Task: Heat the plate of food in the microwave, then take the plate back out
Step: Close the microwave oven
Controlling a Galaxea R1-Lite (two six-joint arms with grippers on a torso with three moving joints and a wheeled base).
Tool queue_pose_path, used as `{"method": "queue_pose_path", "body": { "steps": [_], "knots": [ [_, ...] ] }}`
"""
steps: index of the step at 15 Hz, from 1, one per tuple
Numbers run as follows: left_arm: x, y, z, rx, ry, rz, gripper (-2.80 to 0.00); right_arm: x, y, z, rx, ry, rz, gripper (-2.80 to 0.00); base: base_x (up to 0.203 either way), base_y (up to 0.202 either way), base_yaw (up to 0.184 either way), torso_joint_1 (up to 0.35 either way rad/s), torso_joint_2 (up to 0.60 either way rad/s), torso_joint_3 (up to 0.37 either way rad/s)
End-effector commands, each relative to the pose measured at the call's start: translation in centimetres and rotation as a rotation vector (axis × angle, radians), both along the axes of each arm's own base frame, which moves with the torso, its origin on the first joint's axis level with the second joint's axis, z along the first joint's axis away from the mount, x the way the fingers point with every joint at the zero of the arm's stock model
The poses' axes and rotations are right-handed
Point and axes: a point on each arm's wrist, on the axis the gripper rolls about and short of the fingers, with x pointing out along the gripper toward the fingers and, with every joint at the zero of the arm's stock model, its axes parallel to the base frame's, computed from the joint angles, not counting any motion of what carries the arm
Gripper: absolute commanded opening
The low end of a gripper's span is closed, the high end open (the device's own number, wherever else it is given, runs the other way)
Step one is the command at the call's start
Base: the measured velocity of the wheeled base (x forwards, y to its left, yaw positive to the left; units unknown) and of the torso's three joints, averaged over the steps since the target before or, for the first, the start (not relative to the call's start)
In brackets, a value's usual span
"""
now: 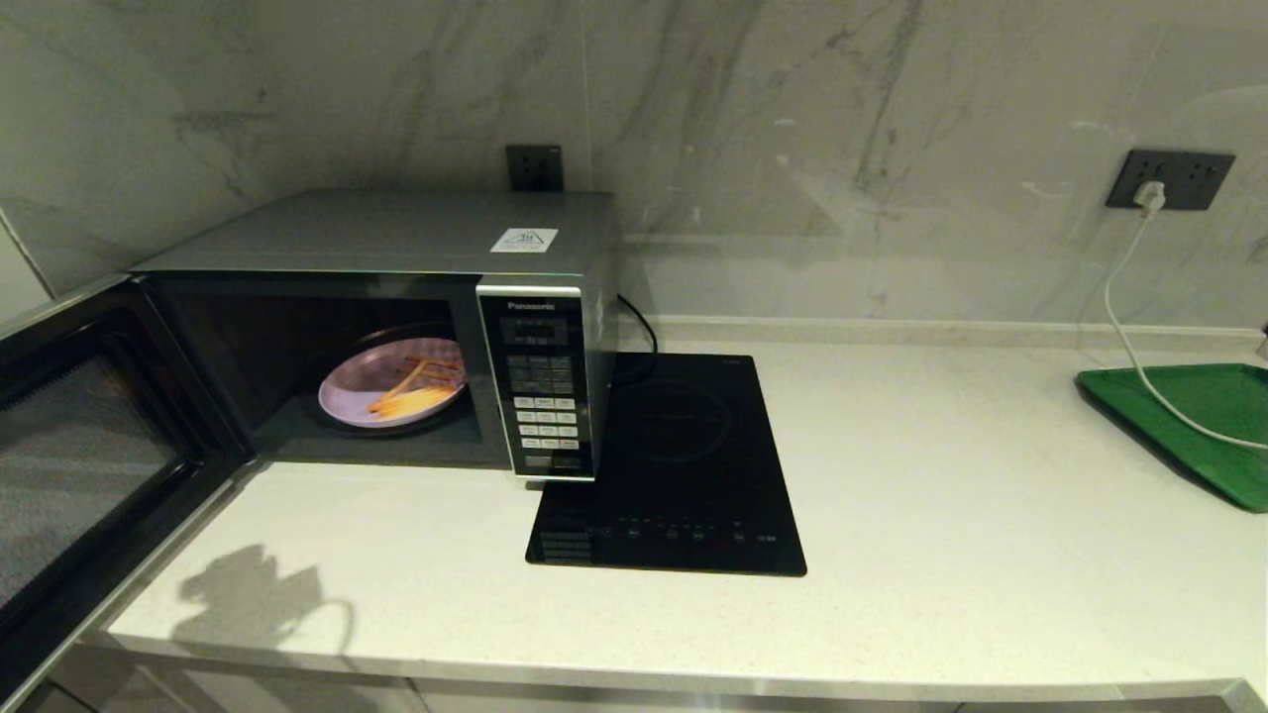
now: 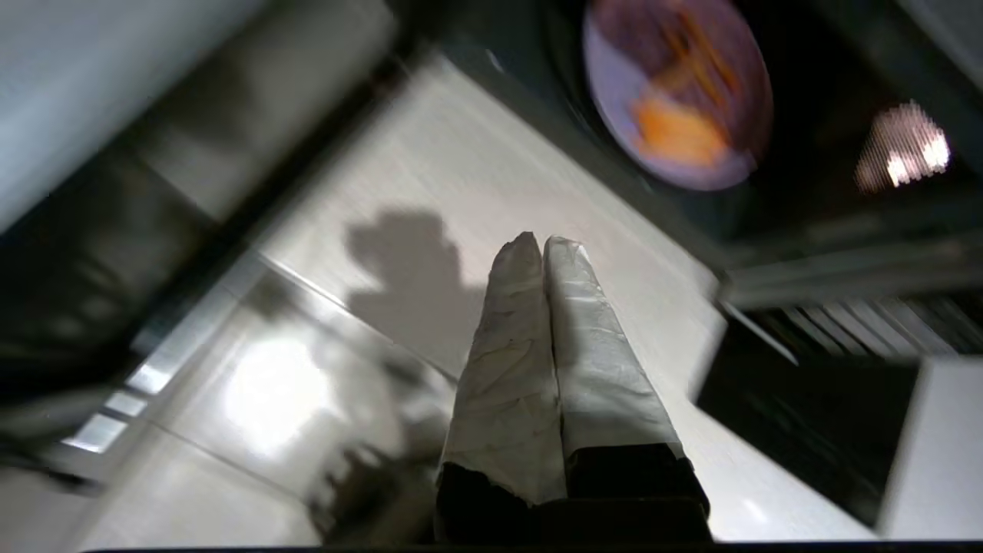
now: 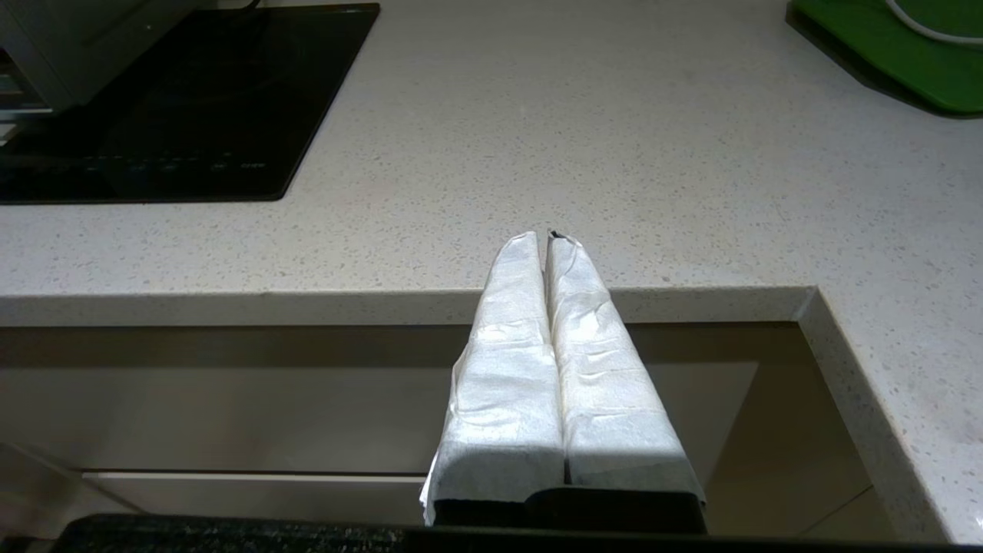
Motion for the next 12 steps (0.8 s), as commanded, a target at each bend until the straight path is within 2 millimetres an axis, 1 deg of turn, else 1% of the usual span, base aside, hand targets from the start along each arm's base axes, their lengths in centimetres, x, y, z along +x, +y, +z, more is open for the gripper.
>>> {"method": "queue_pose_path", "body": {
  "steps": [1, 3, 5, 6, 9, 12],
  "knots": [
    [0.2, 3.4, 1.5, 0.065, -0.02, 0.091, -2.8, 0.0, 0.0, 0.0, 0.0, 0.002, 0.0, -2.8, 0.0, 0.0, 0.0, 0.0, 0.0, 0.0],
    [0.5, 5.6, 2.5, 0.086, -0.025, 0.145, -2.8, 0.0, 0.0, 0.0, 0.0, 0.001, 0.0, -2.8, 0.0, 0.0, 0.0, 0.0, 0.0, 0.0],
    [1.0, 8.1, 3.0, 0.089, -0.019, 0.198, -2.8, 0.0, 0.0, 0.0, 0.0, 0.002, 0.0, -2.8, 0.0, 0.0, 0.0, 0.0, 0.0, 0.0],
    [1.2, 9.4, 2.9, 0.088, -0.006, 0.221, -2.8, 0.0, 0.0, 0.0, 0.0, 0.002, 0.0, -2.8, 0.0, 0.0, 0.0, 0.0, 0.0, 0.0],
    [1.4, 12.8, 1.2, 0.089, 0.062, 0.266, -2.8, 0.0, 0.0, 0.0, 0.0, 0.002, 0.0, -2.8, 0.0, 0.0, 0.0, 0.0, 0.0, 0.0],
    [1.5, 14.3, -0.2, 0.056, 0.101, 0.292, -2.8, 0.0, 0.0, 0.0, 0.0, 0.002, 0.0, -2.8, 0.0, 0.0, 0.0, 0.0, 0.0, 0.0]
  ]
}}
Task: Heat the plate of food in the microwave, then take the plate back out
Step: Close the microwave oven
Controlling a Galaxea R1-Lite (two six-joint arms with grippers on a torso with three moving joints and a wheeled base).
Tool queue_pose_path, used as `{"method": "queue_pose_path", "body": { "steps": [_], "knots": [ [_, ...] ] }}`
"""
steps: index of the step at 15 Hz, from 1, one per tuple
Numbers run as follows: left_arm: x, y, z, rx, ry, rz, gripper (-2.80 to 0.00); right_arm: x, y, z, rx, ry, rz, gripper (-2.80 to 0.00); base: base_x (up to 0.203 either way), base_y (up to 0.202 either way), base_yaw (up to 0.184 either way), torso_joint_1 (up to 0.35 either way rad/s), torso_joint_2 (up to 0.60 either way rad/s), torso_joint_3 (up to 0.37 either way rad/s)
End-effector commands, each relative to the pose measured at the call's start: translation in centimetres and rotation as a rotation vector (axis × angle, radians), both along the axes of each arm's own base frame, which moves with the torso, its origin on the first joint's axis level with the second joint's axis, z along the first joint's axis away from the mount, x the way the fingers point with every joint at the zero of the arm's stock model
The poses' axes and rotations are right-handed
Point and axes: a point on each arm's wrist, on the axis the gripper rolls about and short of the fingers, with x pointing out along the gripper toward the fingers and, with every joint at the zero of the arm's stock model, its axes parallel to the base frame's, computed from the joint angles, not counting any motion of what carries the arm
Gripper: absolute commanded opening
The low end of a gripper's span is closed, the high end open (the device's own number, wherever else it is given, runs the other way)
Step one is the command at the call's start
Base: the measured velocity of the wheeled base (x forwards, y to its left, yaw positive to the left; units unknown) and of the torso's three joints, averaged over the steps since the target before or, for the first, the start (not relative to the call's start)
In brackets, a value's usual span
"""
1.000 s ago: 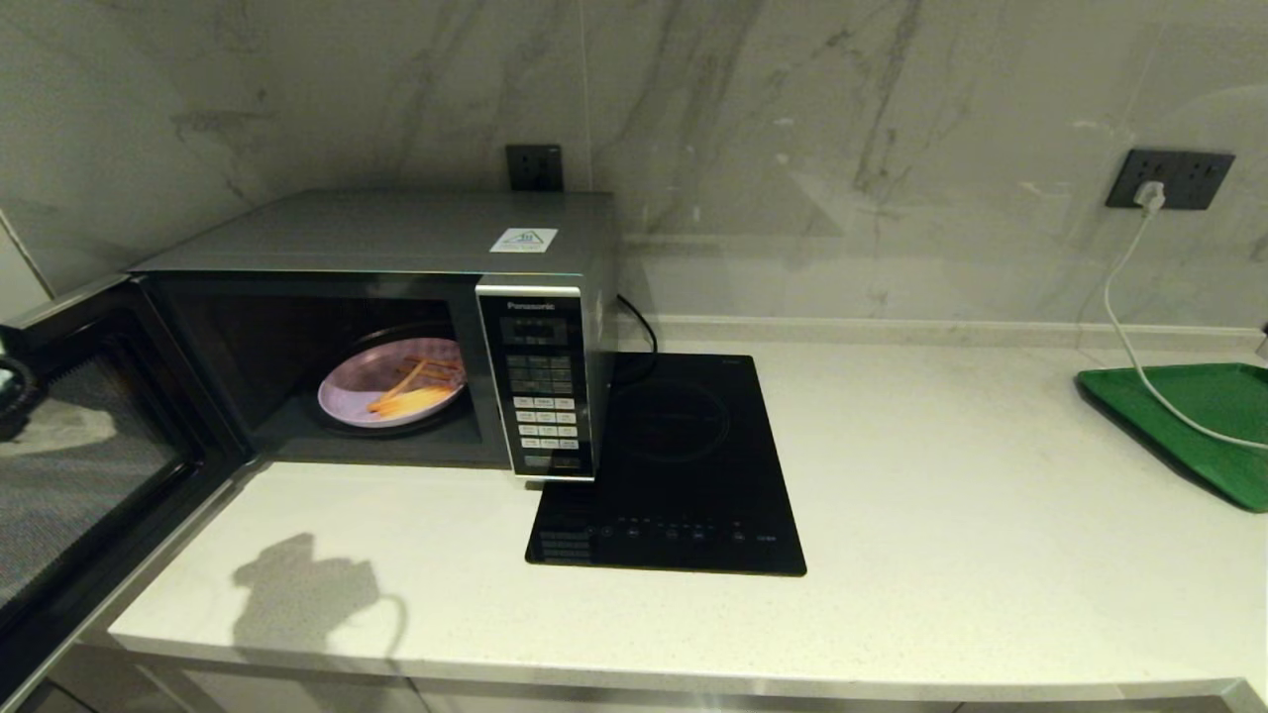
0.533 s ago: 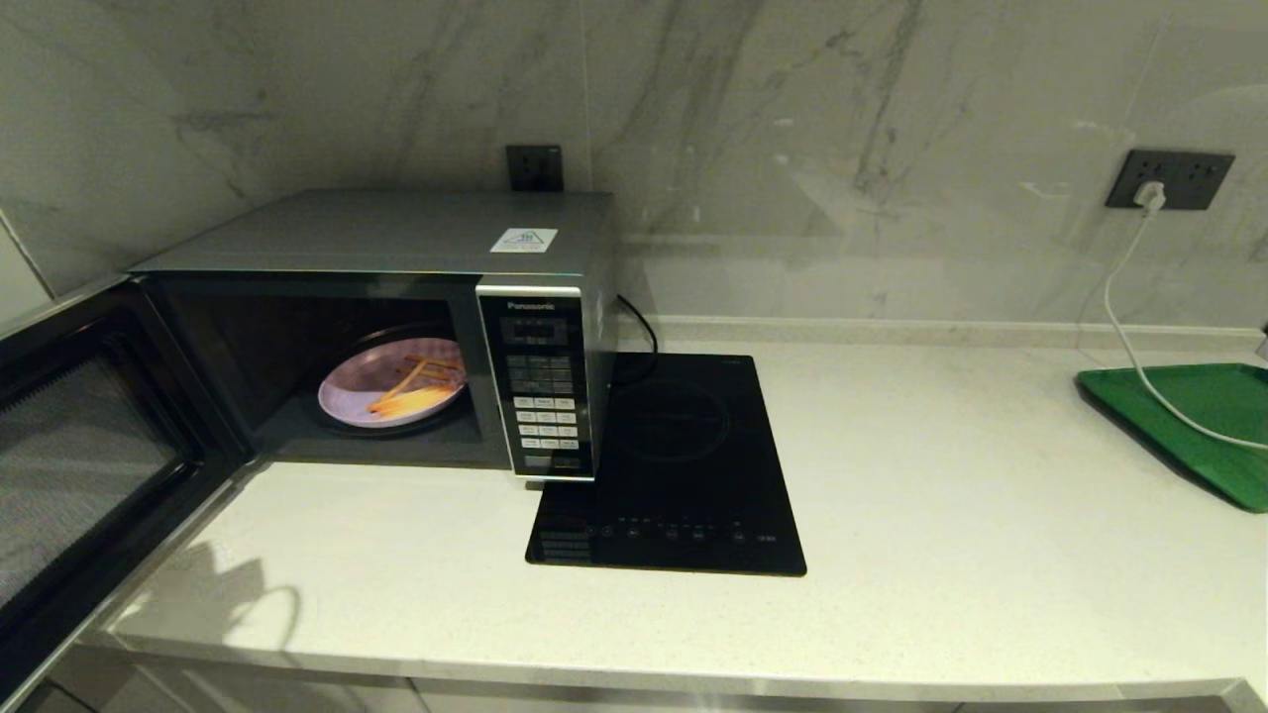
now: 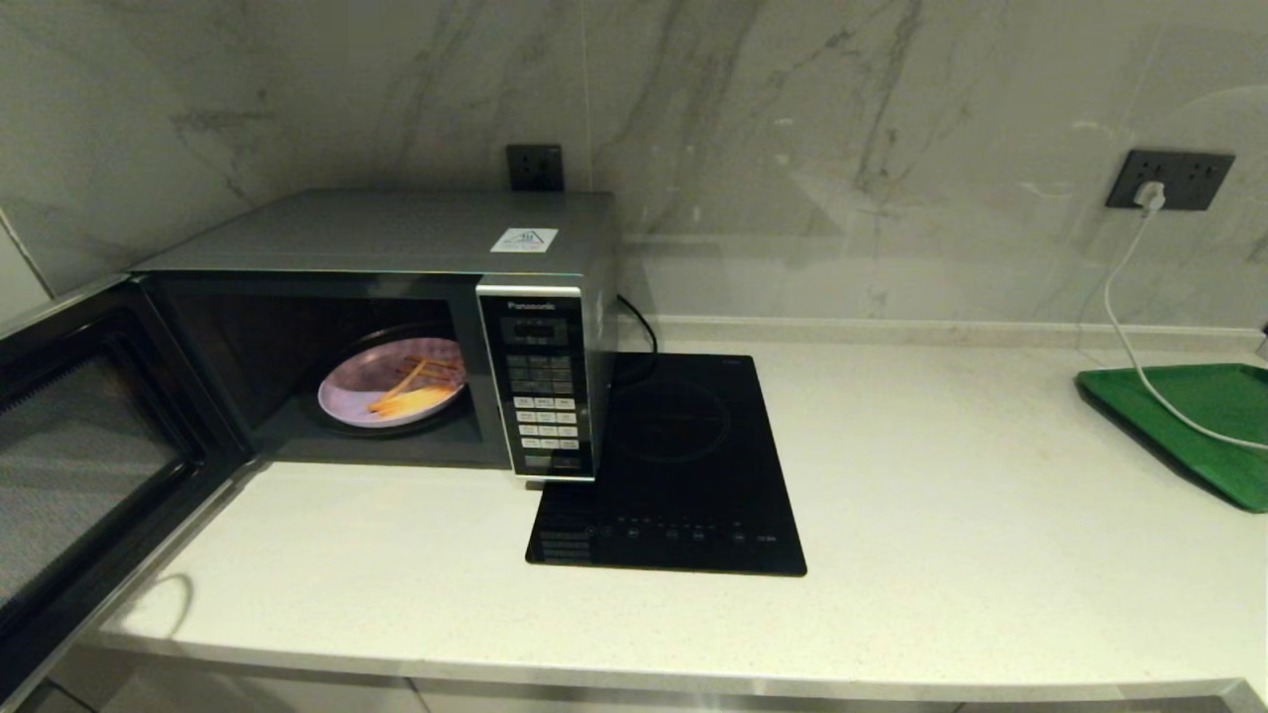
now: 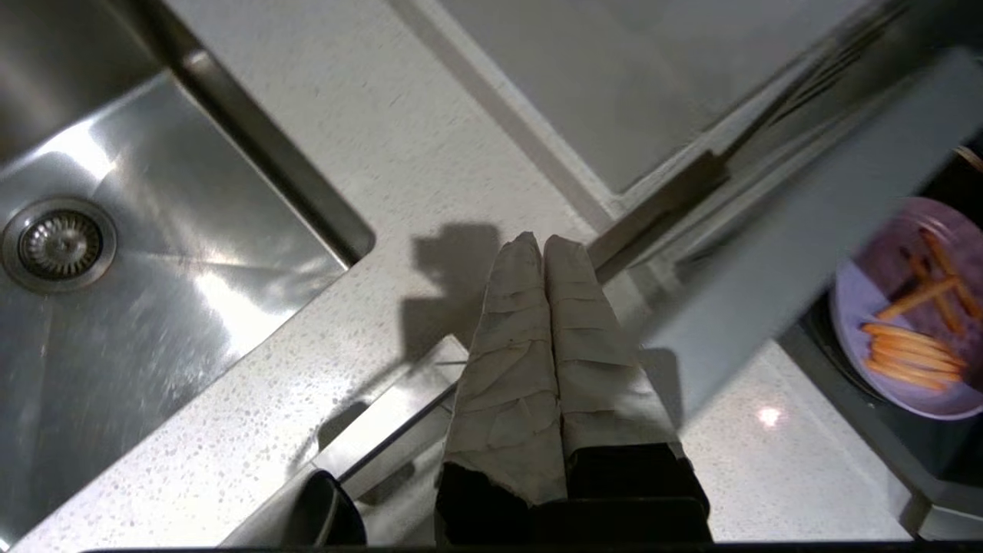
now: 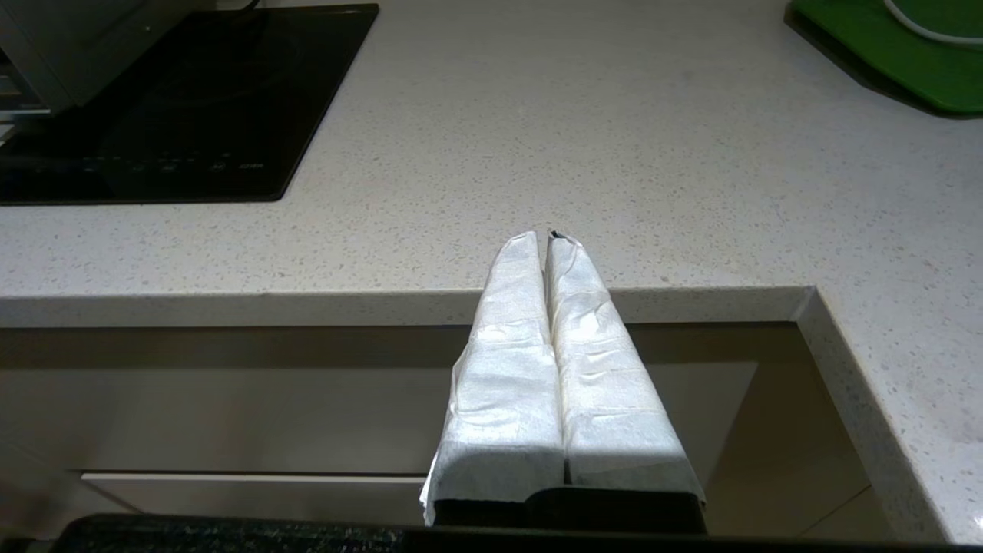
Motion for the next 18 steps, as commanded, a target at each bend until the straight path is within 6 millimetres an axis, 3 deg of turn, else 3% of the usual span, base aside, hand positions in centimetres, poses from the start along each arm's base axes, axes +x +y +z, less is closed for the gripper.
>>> {"method": "queue_pose_path", "body": {
  "steps": [1, 3, 10, 15, 18],
  "knots": [
    [0.7, 2.0, -1.9, -0.056, 0.038, 0.019, -2.8, 0.0, 0.0, 0.0, 0.001, 0.002, 0.0, -2.8, 0.0, 0.0, 0.0, 0.0, 0.0, 0.0],
    [0.5, 2.4, -2.6, -0.091, 0.062, 0.028, -2.8, 0.0, 0.0, 0.0, 0.001, 0.002, 0.0, -2.8, 0.0, 0.0, 0.0, 0.0, 0.0, 0.0],
    [0.5, 0.9, -4.4, -0.208, 0.147, -0.014, -2.8, 0.0, 0.0, 0.0, 0.001, 0.002, 0.0, -2.8, 0.0, 0.0, 0.0, 0.0, 0.0, 0.0],
    [0.1, -4.5, -4.3, -0.221, 0.172, -0.121, -2.8, 0.0, 0.0, 0.0, 0.001, 0.002, 0.0, -2.8, 0.0, 0.0, 0.0, 0.0, 0.0, 0.0],
    [-0.7, -9.2, -3.6, -0.194, 0.168, -0.233, -2.8, 0.0, 0.0, 0.0, 0.001, 0.002, 0.0, -2.8, 0.0, 0.0, 0.0, 0.0, 0.0, 0.0]
  ]
}}
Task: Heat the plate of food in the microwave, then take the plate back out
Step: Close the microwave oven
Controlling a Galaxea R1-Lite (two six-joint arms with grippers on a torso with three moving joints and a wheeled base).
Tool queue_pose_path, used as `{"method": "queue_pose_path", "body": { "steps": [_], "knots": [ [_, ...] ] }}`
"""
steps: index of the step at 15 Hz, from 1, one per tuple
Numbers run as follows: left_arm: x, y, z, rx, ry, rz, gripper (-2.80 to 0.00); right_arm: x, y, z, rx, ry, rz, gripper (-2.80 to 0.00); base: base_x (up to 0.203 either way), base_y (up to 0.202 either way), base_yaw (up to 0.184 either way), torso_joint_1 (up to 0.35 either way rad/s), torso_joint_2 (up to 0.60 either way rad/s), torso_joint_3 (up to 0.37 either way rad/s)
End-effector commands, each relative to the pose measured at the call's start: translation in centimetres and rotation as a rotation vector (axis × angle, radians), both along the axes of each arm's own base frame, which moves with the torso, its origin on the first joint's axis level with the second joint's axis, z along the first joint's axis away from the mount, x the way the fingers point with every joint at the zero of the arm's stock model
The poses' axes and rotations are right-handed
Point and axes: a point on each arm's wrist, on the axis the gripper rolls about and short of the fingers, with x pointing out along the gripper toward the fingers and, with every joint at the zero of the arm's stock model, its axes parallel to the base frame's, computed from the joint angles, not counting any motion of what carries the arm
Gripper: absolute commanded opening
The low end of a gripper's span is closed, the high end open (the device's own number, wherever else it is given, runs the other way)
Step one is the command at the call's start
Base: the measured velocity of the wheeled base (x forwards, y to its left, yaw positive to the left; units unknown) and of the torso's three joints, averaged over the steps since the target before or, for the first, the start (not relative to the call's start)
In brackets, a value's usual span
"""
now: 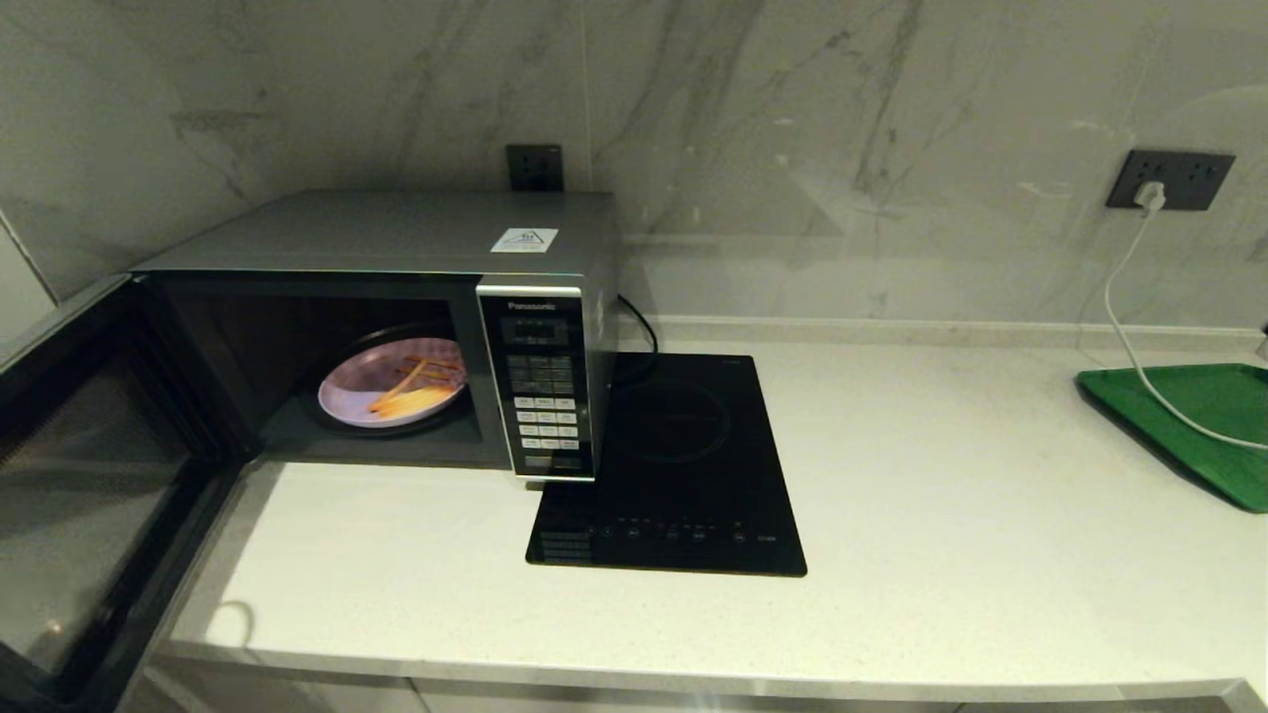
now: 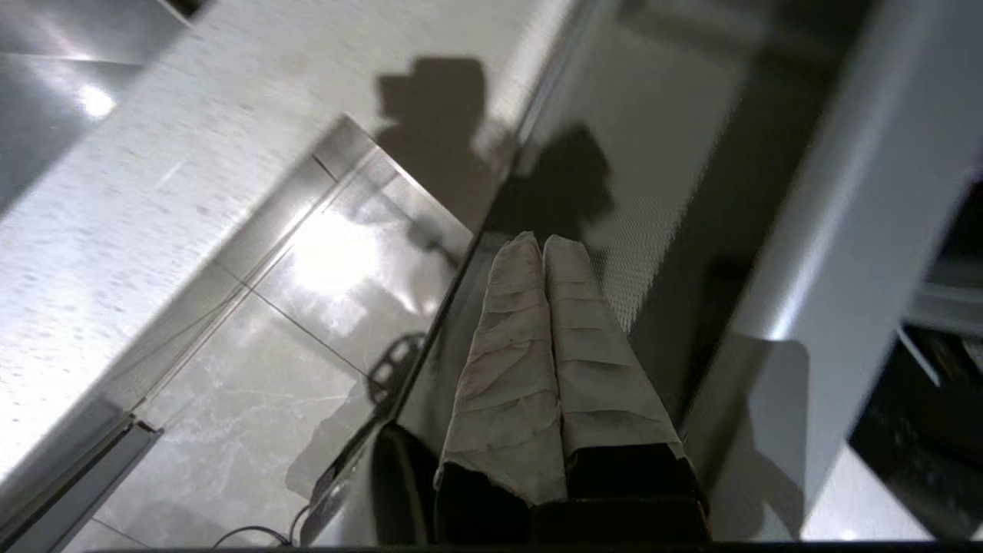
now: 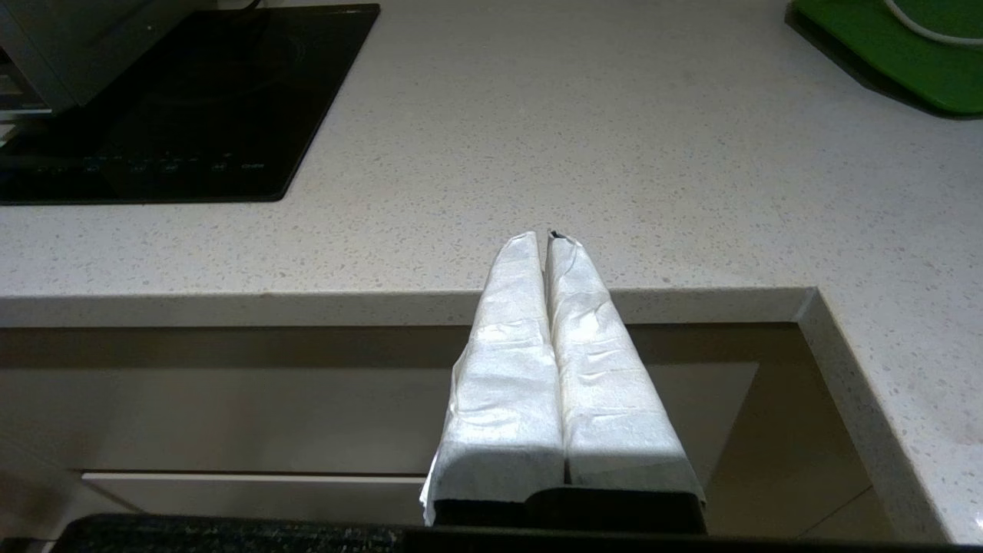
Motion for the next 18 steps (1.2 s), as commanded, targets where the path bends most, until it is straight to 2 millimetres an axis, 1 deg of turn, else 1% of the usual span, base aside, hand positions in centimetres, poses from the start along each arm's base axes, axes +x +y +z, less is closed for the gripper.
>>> {"method": "queue_pose_path", "body": {
  "steps": [1, 4, 7, 9, 11, 12, 14, 18],
  "knots": [
    [-1.3, -4.8, 1.0, 0.023, -0.033, -0.111, -2.8, 0.0, 0.0, 0.0, 0.001, 0.002, 0.0, -2.8, 0.0, 0.0, 0.0, 0.0, 0.0, 0.0],
    [-1.8, -9.6, 0.2, -0.018, -0.022, -0.265, -2.8, 0.0, 0.0, 0.0, 0.001, 0.002, 0.0, -2.8, 0.0, 0.0, 0.0, 0.0, 0.0, 0.0],
    [-2.9, -14.1, -0.3, -0.068, -0.024, -0.41, -2.8, 0.0, 0.0, 0.0, 0.001, 0.002, 0.0, -2.8, 0.0, 0.0, 0.0, 0.0, 0.0, 0.0],
    [-3.2, -16.2, -0.8, -0.095, -0.003, -0.487, -2.8, 0.0, 0.0, 0.0, 0.001, 0.002, 0.0, -2.8, 0.0, 0.0, 0.0, 0.0, 0.0, 0.0],
    [-3.2, -17.8, -1.0, -0.109, 0.011, -0.53, -2.8, 0.0, 0.0, 0.0, 0.001, 0.002, 0.0, -2.8, 0.0, 0.0, 0.0, 0.0, 0.0, 0.0],
    [-2.9, -18.5, -1.0, -0.105, 0.005, -0.551, -2.8, 0.0, 0.0, 0.0, 0.001, 0.002, 0.0, -2.8, 0.0, 0.0, 0.0, 0.0, 0.0, 0.0],
    [-1.8, -19.6, -1.1, -0.064, -0.047, -0.587, -2.8, 0.0, 0.0, 0.0, 0.001, 0.002, 0.0, -2.8, 0.0, 0.0, 0.0, 0.0, 0.0, 0.0],
    [1.3, -22.5, -2.0, 0.077, -0.163, -0.613, -2.8, 0.0, 0.0, 0.0, 0.001, 0.002, 0.0, -2.8, 0.0, 0.0, 0.0, 0.0, 0.0, 0.0]
  ]
}}
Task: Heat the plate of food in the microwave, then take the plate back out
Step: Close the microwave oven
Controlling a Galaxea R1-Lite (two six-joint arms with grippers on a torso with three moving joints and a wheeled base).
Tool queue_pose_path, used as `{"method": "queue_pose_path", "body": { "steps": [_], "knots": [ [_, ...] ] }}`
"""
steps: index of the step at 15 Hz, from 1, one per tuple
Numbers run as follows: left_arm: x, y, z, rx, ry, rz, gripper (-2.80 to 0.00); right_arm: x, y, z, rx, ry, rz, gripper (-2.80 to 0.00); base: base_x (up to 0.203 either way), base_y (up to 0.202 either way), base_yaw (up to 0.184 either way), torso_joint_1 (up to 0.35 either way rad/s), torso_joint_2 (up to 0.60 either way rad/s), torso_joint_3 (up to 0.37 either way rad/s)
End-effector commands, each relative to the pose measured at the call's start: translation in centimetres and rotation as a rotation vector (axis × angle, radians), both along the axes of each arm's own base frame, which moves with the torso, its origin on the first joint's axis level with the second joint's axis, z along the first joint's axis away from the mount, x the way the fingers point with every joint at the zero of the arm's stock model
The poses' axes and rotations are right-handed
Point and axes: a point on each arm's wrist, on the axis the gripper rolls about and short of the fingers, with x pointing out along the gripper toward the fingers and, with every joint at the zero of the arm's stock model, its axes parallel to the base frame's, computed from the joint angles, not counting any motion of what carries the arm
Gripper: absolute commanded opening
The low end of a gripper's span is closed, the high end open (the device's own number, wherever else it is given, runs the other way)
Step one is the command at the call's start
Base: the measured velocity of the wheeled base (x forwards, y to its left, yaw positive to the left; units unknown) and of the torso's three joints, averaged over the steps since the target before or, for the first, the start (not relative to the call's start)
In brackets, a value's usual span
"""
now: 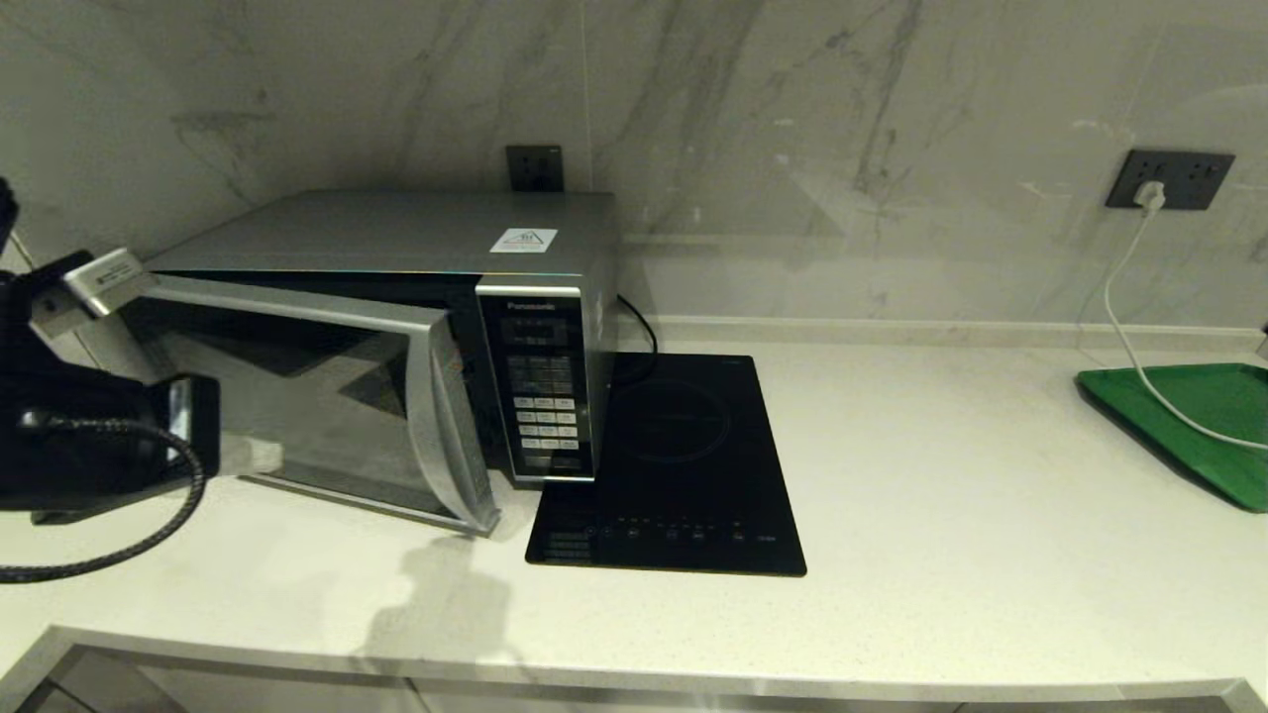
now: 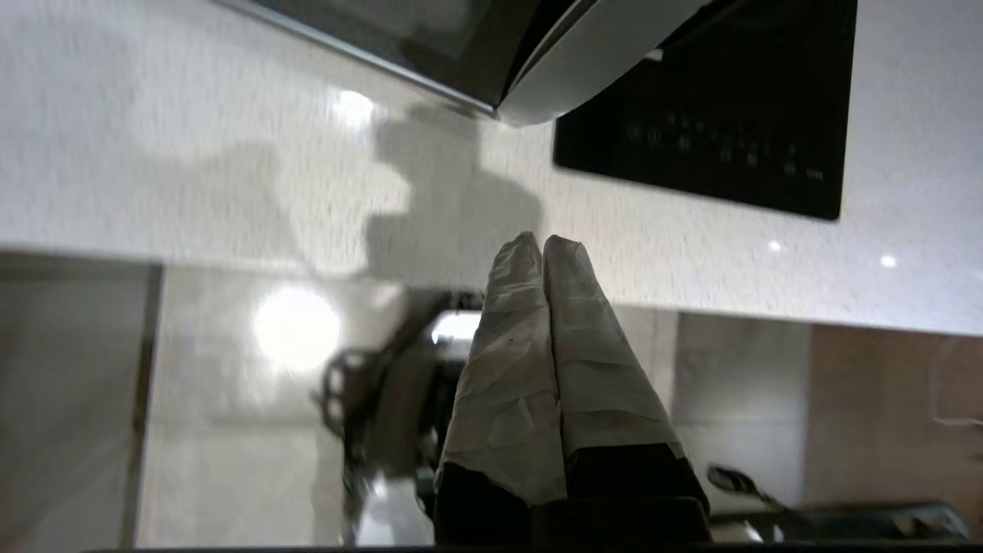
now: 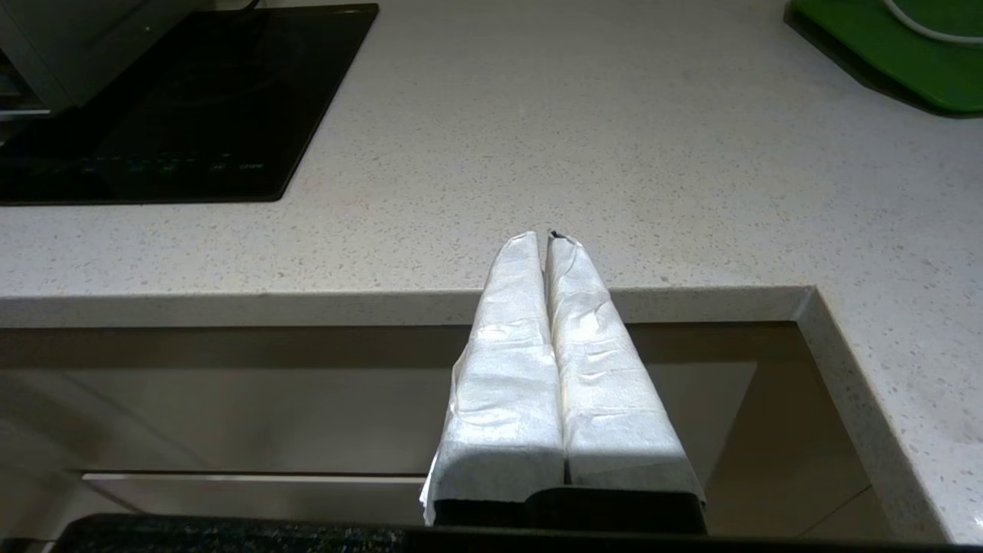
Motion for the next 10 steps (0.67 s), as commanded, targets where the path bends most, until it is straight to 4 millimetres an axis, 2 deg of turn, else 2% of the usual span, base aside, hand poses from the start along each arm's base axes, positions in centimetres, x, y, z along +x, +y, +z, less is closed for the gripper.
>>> {"method": "queue_pose_path", "body": {
  "steps": [1, 4, 10],
  "knots": [
    [2.2, -1.8, -1.1, 0.046, -0.034, -0.01, -2.8, 0.0, 0.0, 0.0, 0.0, 0.002, 0.001, -2.8, 0.0, 0.0, 0.0, 0.0, 0.0, 0.0],
    [4.5, -3.0, -1.7, 0.076, -0.097, -0.007, -2.8, 0.0, 0.0, 0.0, 0.0, 0.002, 0.001, -2.8, 0.0, 0.0, 0.0, 0.0, 0.0, 0.0],
    [7.0, -4.7, -2.3, 0.062, -0.195, -0.052, -2.8, 0.0, 0.0, 0.0, 0.0, 0.002, 0.001, -2.8, 0.0, 0.0, 0.0, 0.0, 0.0, 0.0]
  ]
}}
